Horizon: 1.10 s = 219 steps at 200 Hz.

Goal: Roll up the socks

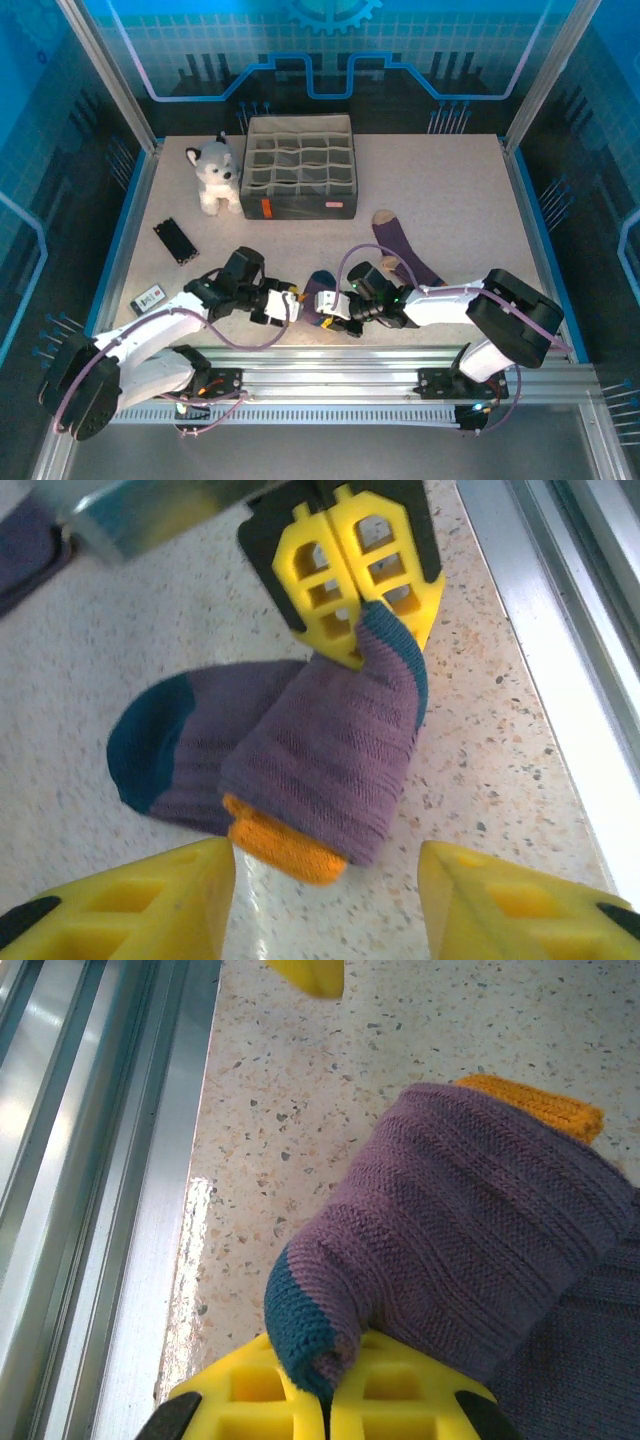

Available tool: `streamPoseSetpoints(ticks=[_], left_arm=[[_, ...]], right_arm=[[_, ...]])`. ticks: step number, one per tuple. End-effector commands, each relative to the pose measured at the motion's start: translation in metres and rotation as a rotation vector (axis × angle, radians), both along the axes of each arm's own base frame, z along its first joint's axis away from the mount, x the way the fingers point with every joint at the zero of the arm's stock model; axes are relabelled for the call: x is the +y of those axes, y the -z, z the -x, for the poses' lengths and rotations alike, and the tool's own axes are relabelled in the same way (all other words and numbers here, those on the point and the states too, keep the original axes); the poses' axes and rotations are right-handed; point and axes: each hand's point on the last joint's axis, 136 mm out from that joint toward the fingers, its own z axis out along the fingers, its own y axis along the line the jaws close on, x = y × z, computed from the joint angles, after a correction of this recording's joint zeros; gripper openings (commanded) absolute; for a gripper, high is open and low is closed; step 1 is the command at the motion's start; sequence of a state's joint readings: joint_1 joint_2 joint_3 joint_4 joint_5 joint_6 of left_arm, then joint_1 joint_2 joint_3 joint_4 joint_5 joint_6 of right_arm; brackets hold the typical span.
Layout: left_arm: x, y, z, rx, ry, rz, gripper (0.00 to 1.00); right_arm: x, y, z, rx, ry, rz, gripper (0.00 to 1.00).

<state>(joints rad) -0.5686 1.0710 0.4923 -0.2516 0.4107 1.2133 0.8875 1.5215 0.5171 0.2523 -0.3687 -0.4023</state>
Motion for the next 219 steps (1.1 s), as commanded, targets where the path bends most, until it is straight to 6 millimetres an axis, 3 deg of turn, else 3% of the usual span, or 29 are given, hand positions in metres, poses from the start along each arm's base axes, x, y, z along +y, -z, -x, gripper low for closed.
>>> streamPoseSetpoints(ticks=[1, 75, 123, 151, 189, 219], left_arm=[[-0.007, 0.002, -0.013, -0.108, 0.037, -0.015, 0.55], [-0.025, 0.03, -0.014, -0.11, 0.121, -0.066, 0.58], [-0.025, 0.05, -0.008, -0.073, 0.151, -0.132, 0.53], [-0.013, 0.064, 0.003, -0.032, 0.138, -0.214, 0.38], [-0.003, 0.065, 0.015, 0.075, 0.107, -0.301, 0.0], [0.0, 0.06, 0.021, 0.212, 0.036, -0.342, 0.0]], right_arm=[[-0.01, 0.014, 0.005, 0.061, 0.016, 0.042, 0.0], [-0.01, 0.011, 0.004, 0.057, 0.022, 0.034, 0.0], [-0.01, 0.01, 0.002, 0.059, 0.024, 0.03, 0.0], [-0.01, 0.007, -0.002, 0.07, 0.043, 0.015, 0.0], [-0.01, 0.002, -0.006, 0.101, 0.083, -0.005, 0.0], [-0.014, 0.0, -0.014, 0.169, 0.153, -0.011, 0.0]])
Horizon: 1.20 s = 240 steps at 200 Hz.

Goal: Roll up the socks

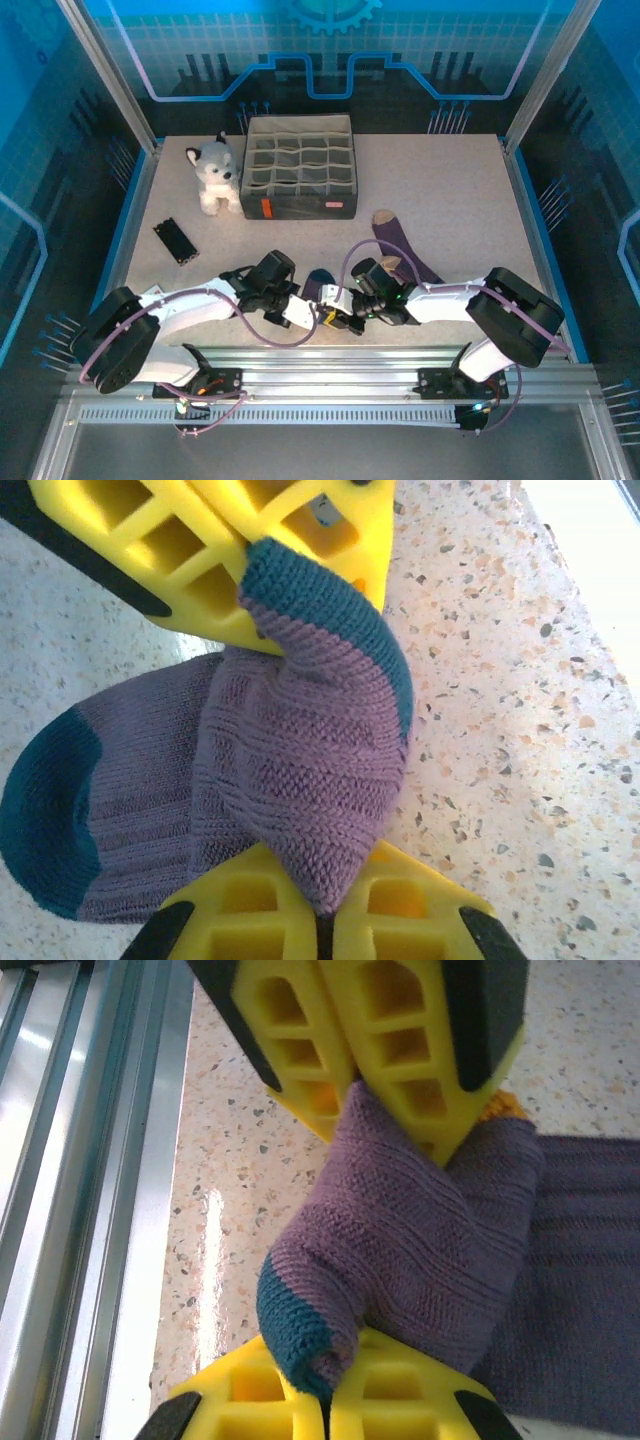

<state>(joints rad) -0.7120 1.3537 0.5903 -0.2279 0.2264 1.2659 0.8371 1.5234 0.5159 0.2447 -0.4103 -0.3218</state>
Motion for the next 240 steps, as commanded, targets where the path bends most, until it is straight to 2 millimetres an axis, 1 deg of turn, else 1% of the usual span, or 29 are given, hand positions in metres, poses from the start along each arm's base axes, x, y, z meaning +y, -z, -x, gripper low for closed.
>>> streamPoseSetpoints(ticks=[1, 32, 43, 59, 69, 76, 86, 108, 117, 128, 148, 162, 178, 185, 190, 204, 223, 240], left_arm=[[0.019, 0.014, 0.027, 0.2, -0.073, -0.123, 0.0], [0.017, 0.012, 0.037, 0.334, -0.138, -0.142, 0.0], [0.017, 0.013, 0.04, 0.391, -0.161, -0.149, 0.0], [0.016, 0.012, 0.043, 0.478, -0.195, -0.143, 0.0], [0.015, 0.01, 0.042, 0.535, -0.218, -0.129, 0.0], [0.016, 0.009, 0.041, 0.569, -0.234, -0.128, 0.0], [0.017, 0.009, 0.04, 0.601, -0.247, -0.126, 0.0], [0.019, 0.008, 0.036, 0.642, -0.275, -0.124, 0.0], [0.02, 0.007, 0.034, 0.655, -0.287, -0.119, 0.0], [0.021, 0.006, 0.031, 0.673, -0.307, -0.108, 0.0], [0.021, 0.002, 0.026, 0.713, -0.342, -0.091, 0.0], [0.02, 0.0, 0.024, 0.742, -0.352, -0.093, 0.0], [0.02, -0.002, 0.024, 0.786, -0.363, -0.121, 0.0], [0.02, -0.002, 0.024, 0.801, -0.37, -0.131, 0.0], [0.02, -0.003, 0.023, 0.808, -0.376, -0.134, 0.0], [0.02, -0.003, 0.02, 0.822, -0.397, -0.137, 0.0], [0.019, -0.005, 0.016, 0.857, -0.42, -0.133, 0.0], [0.018, -0.007, 0.016, 0.903, -0.432, -0.137, 0.0]], right_arm=[[-0.007, 0.0, -0.006, 0.081, 0.08, 0.003, 0.0], [-0.01, -0.007, -0.013, 0.162, 0.147, -0.047, 0.0], [-0.011, -0.009, -0.014, 0.191, 0.163, -0.065, 0.03], [-0.009, -0.017, -0.017, 0.203, 0.177, -0.11, 0.11], [-0.008, -0.02, -0.017, 0.217, 0.185, -0.129, 0.2], [-0.008, -0.023, -0.016, 0.224, 0.189, -0.142, 0.24], [-0.008, -0.027, -0.017, 0.228, 0.201, -0.164, 0.29], [-0.01, -0.036, -0.019, 0.227, 0.228, -0.21, 0.44], [-0.01, -0.041, -0.019, 0.219, 0.238, -0.228, 0.48], [-0.013, -0.046, -0.02, 0.201, 0.255, -0.244, 0.49], [-0.02, -0.053, -0.023, 0.119, 0.28, -0.249, 0.53], [-0.026, -0.053, -0.026, 0.024, 0.306, -0.196, 0.53], [-0.027, -0.053, -0.023, -0.106, 0.288, -0.12, 0.53], [-0.025, -0.057, -0.021, -0.177, 0.271, -0.101, 0.53], [-0.027, -0.054, -0.017, -0.209, 0.257, -0.065, 0.53], [-0.024, -0.058, -0.013, -0.319, 0.218, -0.035, 0.53], [-0.018, -0.059, -0.006, -0.43, 0.156, 0.002, 0.54], [-0.012, -0.056, -0.002, -0.514, 0.102, 0.043, 0.56]])
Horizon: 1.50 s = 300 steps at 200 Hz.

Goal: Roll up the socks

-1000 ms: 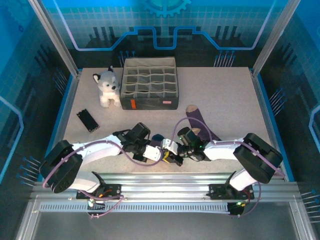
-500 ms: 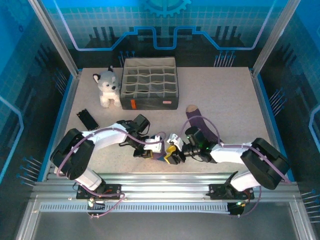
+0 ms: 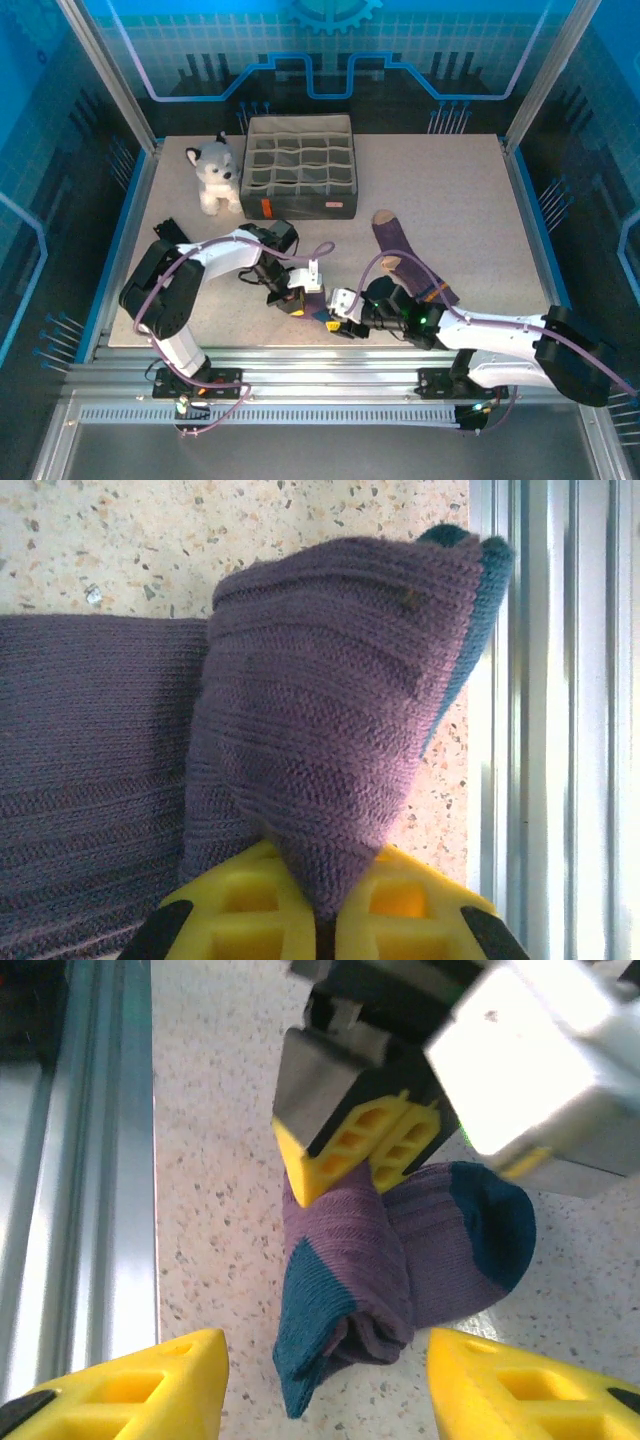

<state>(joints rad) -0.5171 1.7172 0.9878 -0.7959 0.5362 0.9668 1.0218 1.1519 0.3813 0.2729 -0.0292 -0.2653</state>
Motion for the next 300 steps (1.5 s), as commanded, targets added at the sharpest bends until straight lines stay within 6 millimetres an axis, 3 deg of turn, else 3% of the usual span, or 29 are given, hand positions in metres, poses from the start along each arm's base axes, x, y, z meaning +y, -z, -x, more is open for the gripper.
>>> streamPoseSetpoints(ticks=[1, 45, 83, 142, 162, 187, 203, 243, 300], left_arm=[[0.008, -0.001, 0.015, 0.158, -0.041, -0.042, 0.0], [0.005, -0.004, 0.012, 0.226, -0.076, -0.026, 0.0], [0.005, -0.005, 0.01, 0.235, -0.082, -0.019, 0.0], [0.006, -0.006, 0.008, 0.241, -0.096, -0.004, 0.0], [0.006, -0.006, 0.007, 0.24, -0.101, 0.001, 0.0], [0.007, -0.006, 0.005, 0.232, -0.111, 0.001, 0.0], [0.008, -0.004, 0.001, 0.211, -0.145, -0.018, 0.0], [0.008, -0.015, -0.019, 0.09, -0.282, -0.014, 0.28], [0.01, -0.06, -0.042, -0.048, -0.471, 0.051, 0.36]], right_arm=[[-0.001, 0.002, -0.01, -0.198, -0.014, 0.132, 0.57], [0.02, 0.016, -0.005, -0.314, -0.123, 0.248, 0.6], [0.039, 0.028, -0.013, -0.348, -0.138, 0.286, 0.6], [0.049, 0.057, -0.019, -0.311, -0.151, 0.364, 0.54], [0.048, 0.064, -0.021, -0.304, -0.144, 0.396, 0.45], [0.046, 0.069, -0.025, -0.31, -0.129, 0.419, 0.12], [0.046, 0.067, -0.025, -0.313, -0.131, 0.42, 0.0], [0.037, 0.07, -0.026, -0.316, -0.125, 0.463, 0.0], [0.035, 0.071, -0.025, -0.318, -0.103, 0.486, 0.0]])
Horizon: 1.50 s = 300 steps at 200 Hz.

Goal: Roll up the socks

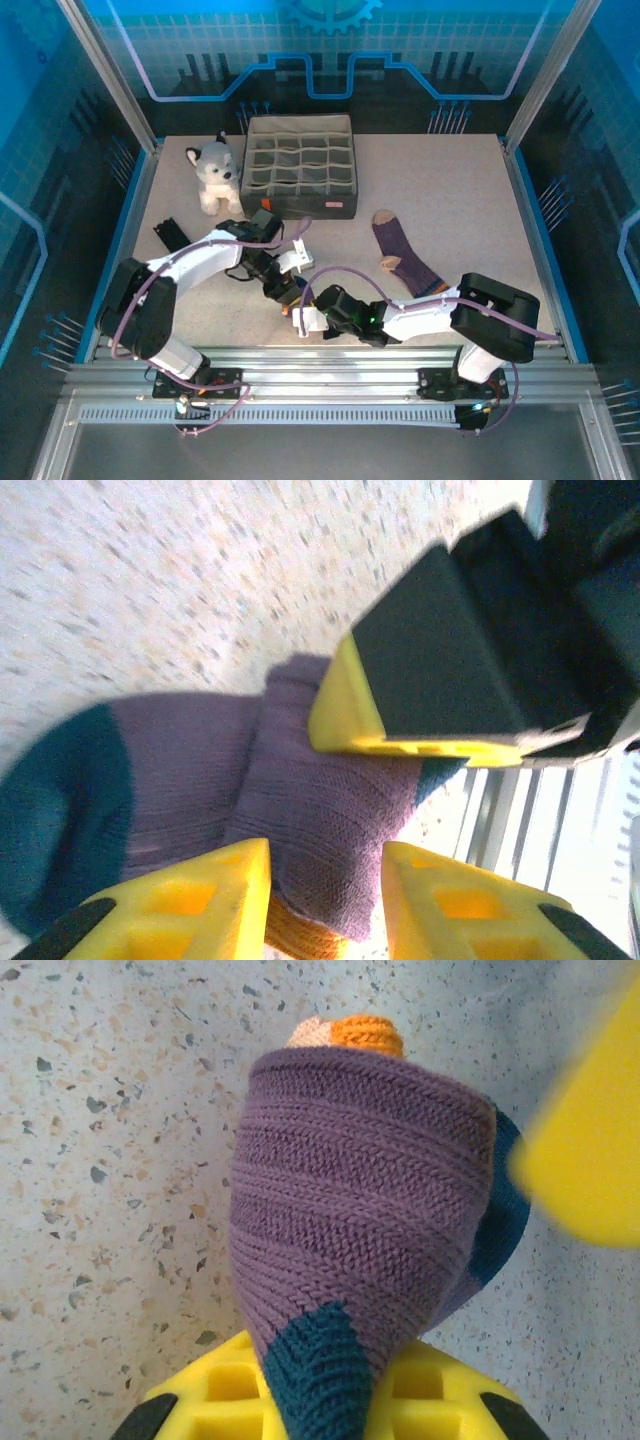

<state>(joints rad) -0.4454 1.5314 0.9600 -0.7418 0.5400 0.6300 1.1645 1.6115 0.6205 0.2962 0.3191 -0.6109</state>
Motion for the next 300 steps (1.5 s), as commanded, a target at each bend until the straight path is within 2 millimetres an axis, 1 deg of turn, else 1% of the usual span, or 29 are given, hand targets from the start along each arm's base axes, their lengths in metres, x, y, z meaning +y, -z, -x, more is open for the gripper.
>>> streamPoseSetpoints(ticks=[1, 12, 20, 30, 39, 55, 72, 87, 106, 130, 154, 173, 193, 211, 233, 235, 247, 272, 300], left_arm=[[0.002, -0.018, -0.017, -0.05, -0.135, 0.017, 0.37], [0.008, -0.025, -0.029, -0.067, -0.239, 0.006, 0.39], [0.015, -0.028, -0.039, -0.051, -0.347, 0.001, 0.4], [0.03, -0.029, -0.053, 0.017, -0.54, -0.017, 0.4], [0.043, -0.026, -0.059, 0.112, -0.696, -0.026, 0.39], [0.056, -0.012, -0.057, 0.261, -0.867, -0.041, 0.37], [0.054, 0.003, -0.048, 0.332, -0.937, -0.01, 0.38], [0.055, 0.016, -0.045, 0.359, -0.99, 0.01, 0.39], [0.051, 0.03, -0.04, 0.418, -1.002, 0.019, 0.39], [0.049, 0.045, -0.036, 0.453, -1.006, 0.018, 0.39], [0.041, 0.053, -0.034, 0.492, -0.992, 0.061, 0.38], [0.036, 0.056, -0.038, 0.503, -0.986, 0.09, 0.35], [0.028, 0.058, -0.042, 0.516, -0.966, 0.114, 0.28], [0.016, 0.06, -0.044, 0.521, -0.929, 0.132, 0.21], [0.003, 0.062, -0.048, 0.516, -0.887, 0.147, 0.09], [0.002, 0.062, -0.049, 0.515, -0.885, 0.147, 0.08], [-0.002, 0.062, -0.052, 0.509, -0.867, 0.157, 0.0], [-0.011, 0.06, -0.061, 0.487, -0.827, 0.192, 0.0], [-0.017, 0.06, -0.067, 0.467, -0.794, 0.199, 0.0]], right_arm=[[-0.009, 0.013, 0.007, 0.015, 0.004, 0.078, 0.0], [-0.009, 0.014, 0.007, 0.009, 0.005, 0.08, 0.0], [-0.009, 0.012, 0.007, 0.002, 0.003, 0.08, 0.0], [-0.009, 0.012, 0.008, -0.006, -0.001, 0.082, 0.0], [-0.009, 0.012, 0.01, -0.012, -0.007, 0.083, 0.0], [-0.009, 0.012, 0.011, -0.02, -0.012, 0.084, 0.0], [-0.008, 0.01, 0.012, -0.02, -0.019, 0.072, 0.0], [-0.009, 0.01, 0.013, -0.015, -0.025, 0.069, 0.0], [-0.01, 0.009, 0.015, -0.009, -0.031, 0.068, 0.0], [-0.011, 0.008, 0.016, -0.011, -0.033, 0.066, 0.0], [-0.011, 0.006, 0.016, -0.014, -0.033, 0.056, 0.0], [-0.01, 0.003, 0.016, -0.014, -0.033, 0.042, 0.0], [-0.009, 0.001, 0.017, -0.017, -0.036, 0.034, 0.0], [-0.009, -0.001, 0.018, -0.02, -0.047, 0.031, 0.0], [-0.01, -0.004, 0.021, -0.022, -0.063, 0.022, 0.0], [-0.007, -0.009, 0.02, -0.031, -0.066, 0.0, 0.0], [-0.005, -0.015, 0.022, -0.038, -0.078, -0.025, 0.0], [-0.004, -0.022, 0.035, -0.025, -0.156, -0.071, 0.0], [-0.003, -0.024, 0.046, 0.017, -0.219, -0.084, 0.0]])
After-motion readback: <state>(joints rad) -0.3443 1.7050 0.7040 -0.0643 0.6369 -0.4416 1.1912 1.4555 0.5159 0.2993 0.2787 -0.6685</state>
